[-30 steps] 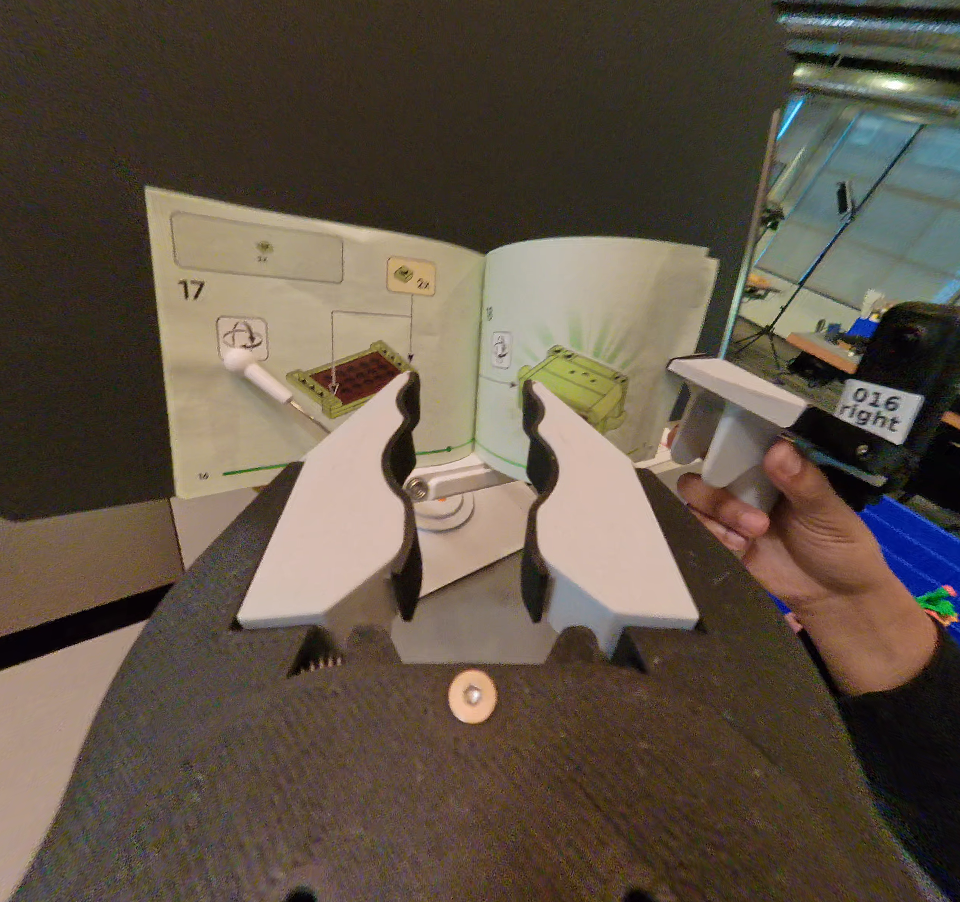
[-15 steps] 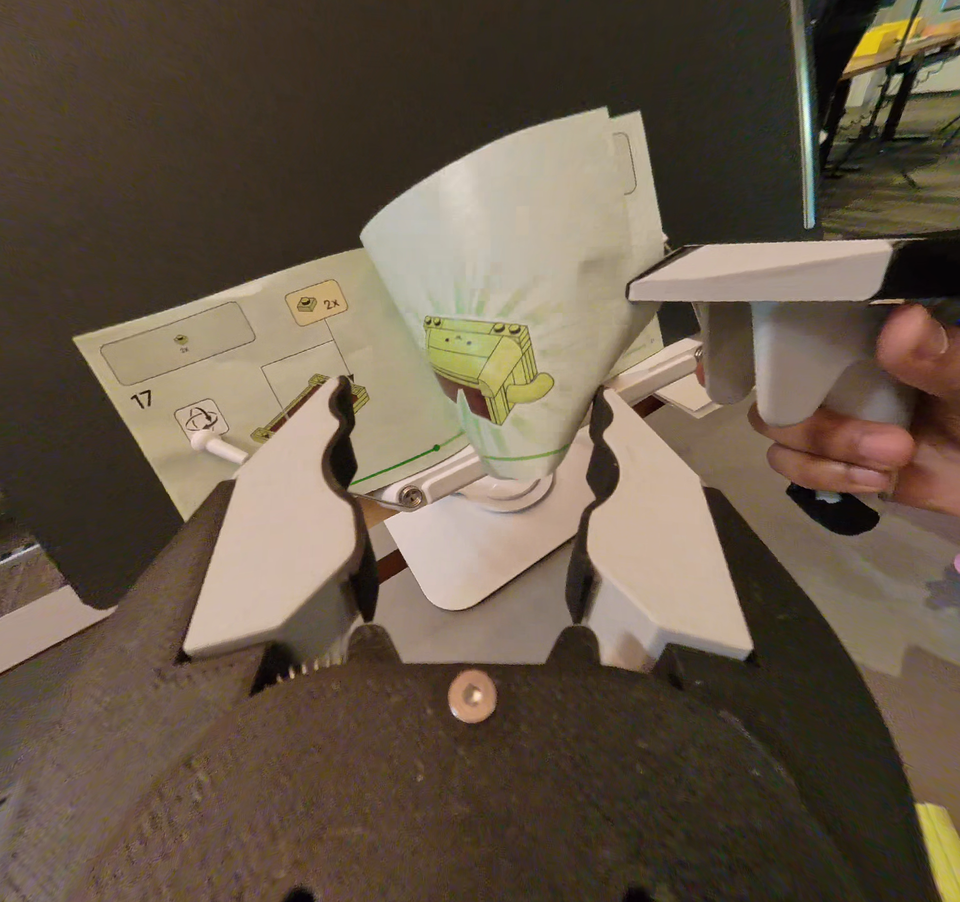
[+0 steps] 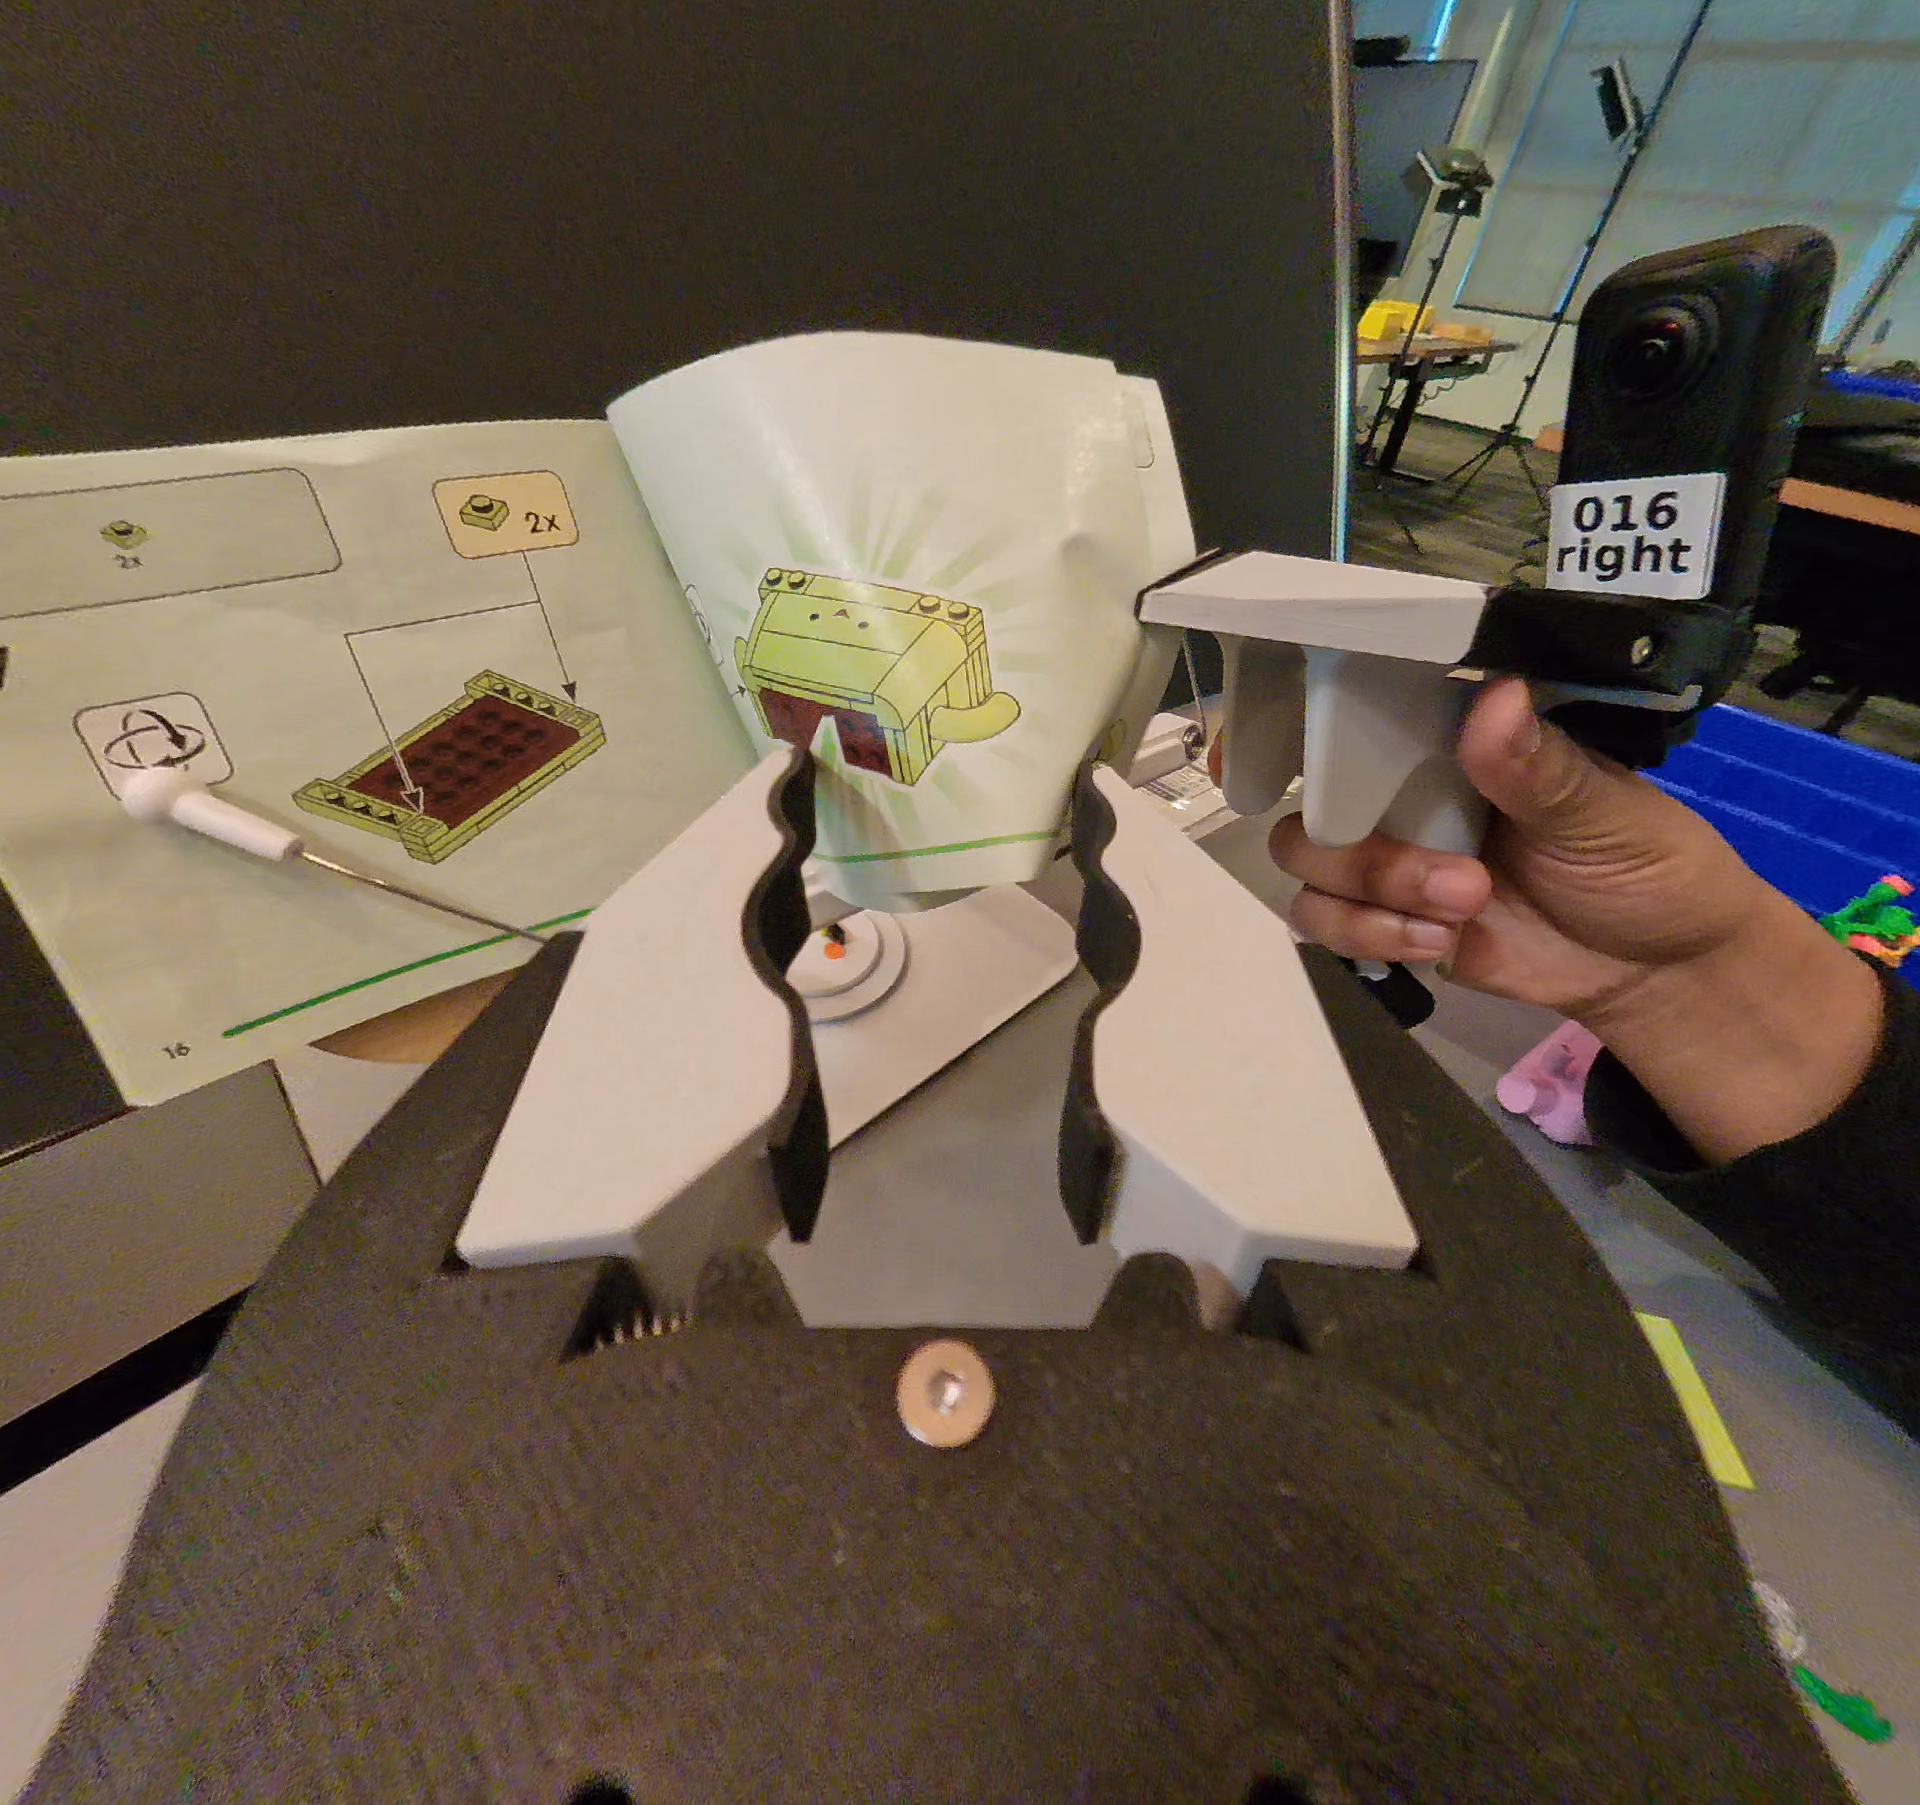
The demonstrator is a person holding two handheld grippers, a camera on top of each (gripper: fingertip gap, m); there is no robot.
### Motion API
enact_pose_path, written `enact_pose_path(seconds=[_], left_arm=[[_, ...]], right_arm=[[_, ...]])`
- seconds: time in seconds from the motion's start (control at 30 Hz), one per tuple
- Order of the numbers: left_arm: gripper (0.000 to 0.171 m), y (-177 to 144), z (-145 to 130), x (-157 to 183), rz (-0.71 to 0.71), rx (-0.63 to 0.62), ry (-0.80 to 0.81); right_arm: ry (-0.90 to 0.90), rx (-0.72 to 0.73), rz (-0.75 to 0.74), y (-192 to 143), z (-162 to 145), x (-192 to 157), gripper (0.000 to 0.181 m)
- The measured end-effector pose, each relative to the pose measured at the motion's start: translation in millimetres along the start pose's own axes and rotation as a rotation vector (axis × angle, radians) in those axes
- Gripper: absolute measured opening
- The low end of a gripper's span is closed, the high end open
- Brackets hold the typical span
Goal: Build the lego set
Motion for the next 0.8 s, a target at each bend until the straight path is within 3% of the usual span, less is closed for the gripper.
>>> enact_pose_path(seconds=[0.23,0.43,0.47,0.57,0.6,0.67,0.8], left_arm=[[0.042,-4,1,3,-0.047,0.021,-0.05],[0.031,-14,5,-21,0.068,0.07,-0.145],[0.036,-15,6,-20,0.054,0.077,-0.151],[0.078,-13,14,3,-0.08,0.121,-0.117],[0.081,-10,12,6,-0.073,0.097,-0.096],[0.08,-1,5,7,-0.014,0.03,-0.03],[0.051,2,0,-9,0.117,-0.006,-0.01]], right_arm=[[0.025,0.008,-0.002,-1,1,2,0.0],[0.023,0.015,-0.007,-5,4,5,0.0],[0.015,0.011,-0.014,-5,3,5,0.0],[0.043,0.02,0.01,-2,3,1,0.0],[0.067,0.014,0.029,0,2,-1,0.0],[0.097,-0.003,0.035,4,-1,-2,0.0],[0.097,-0.018,0.024,5,-5,0,0.0]])
Point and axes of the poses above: each gripper's, where its closed fingertips meet, y out along the fingers, z out of its top, x = y × z across the jaws, the point moved 4 cm from there along -y, back along the fingers, and after that the axes turned 2 degrees about y, right-handed, at the moved point
